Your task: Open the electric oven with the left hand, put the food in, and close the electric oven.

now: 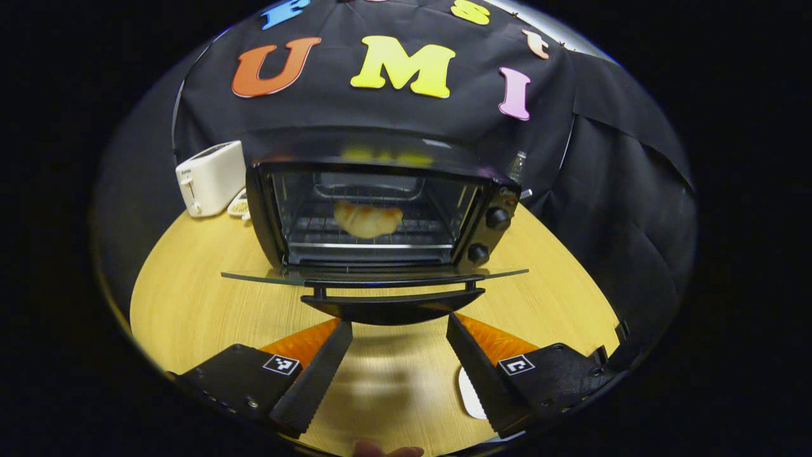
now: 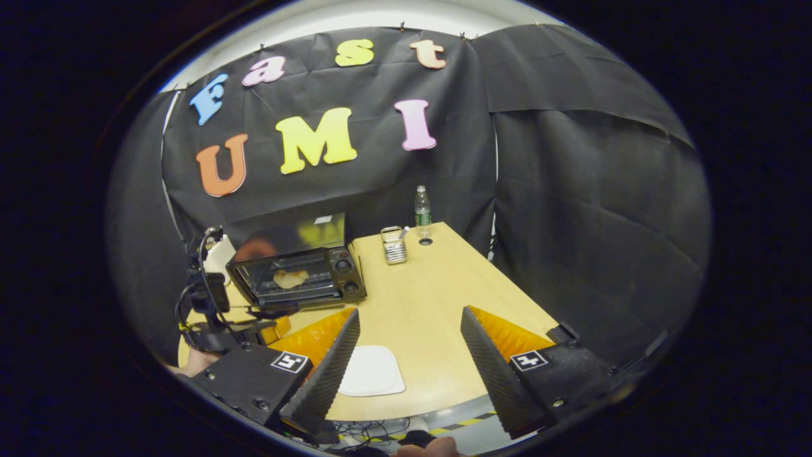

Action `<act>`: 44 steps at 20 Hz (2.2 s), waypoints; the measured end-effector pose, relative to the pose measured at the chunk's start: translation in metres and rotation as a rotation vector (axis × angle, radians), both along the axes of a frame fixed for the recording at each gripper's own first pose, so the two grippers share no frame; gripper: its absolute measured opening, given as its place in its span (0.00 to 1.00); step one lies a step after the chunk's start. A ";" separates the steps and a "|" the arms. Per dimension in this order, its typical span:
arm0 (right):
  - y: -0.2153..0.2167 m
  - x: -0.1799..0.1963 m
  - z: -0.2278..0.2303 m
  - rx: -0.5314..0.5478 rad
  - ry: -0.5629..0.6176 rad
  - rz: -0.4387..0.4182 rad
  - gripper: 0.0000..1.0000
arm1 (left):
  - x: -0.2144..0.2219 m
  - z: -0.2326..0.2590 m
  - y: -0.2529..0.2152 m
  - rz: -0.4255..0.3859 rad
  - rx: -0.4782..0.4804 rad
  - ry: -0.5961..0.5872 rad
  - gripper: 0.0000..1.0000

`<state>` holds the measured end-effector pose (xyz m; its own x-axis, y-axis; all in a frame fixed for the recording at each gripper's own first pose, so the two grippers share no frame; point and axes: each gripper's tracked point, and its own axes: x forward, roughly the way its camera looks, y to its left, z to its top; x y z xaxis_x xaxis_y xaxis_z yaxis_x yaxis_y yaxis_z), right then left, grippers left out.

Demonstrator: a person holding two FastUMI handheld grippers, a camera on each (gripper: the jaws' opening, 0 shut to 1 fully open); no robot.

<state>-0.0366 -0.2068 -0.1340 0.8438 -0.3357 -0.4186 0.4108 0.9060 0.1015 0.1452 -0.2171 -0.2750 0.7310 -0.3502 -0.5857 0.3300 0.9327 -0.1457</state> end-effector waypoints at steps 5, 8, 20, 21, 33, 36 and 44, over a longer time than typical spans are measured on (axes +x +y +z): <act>-0.015 0.007 0.009 0.001 -0.033 -0.006 0.99 | 0.040 0.038 -0.002 0.028 0.001 -0.085 0.94; -0.022 0.023 0.016 0.008 -0.060 0.027 1.00 | 0.058 0.067 -0.004 0.049 -0.005 -0.153 0.95; 0.022 0.084 0.071 -0.025 -0.228 0.255 1.00 | 0.010 0.271 0.046 0.179 -0.083 -0.522 0.94; 0.034 0.080 0.080 -0.032 -0.238 0.269 1.00 | -0.005 0.284 0.055 0.179 -0.084 -0.550 0.94; 0.183 -0.026 0.128 -0.128 -0.342 0.410 1.00 | -0.192 0.305 0.148 0.169 -0.129 -0.582 0.94; 0.204 -0.048 0.123 -0.131 -0.344 0.431 1.00 | -0.216 0.293 0.156 0.165 -0.125 -0.564 0.94; 0.225 -0.076 0.117 -0.126 -0.359 0.452 1.00 | -0.241 0.283 0.167 0.182 -0.139 -0.561 0.94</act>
<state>-0.1126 0.0182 -0.0169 0.9963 0.0611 -0.0610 -0.0585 0.9974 0.0428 -0.0957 -0.0504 0.0078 0.9703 -0.2364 -0.0509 0.2290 0.9660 -0.1197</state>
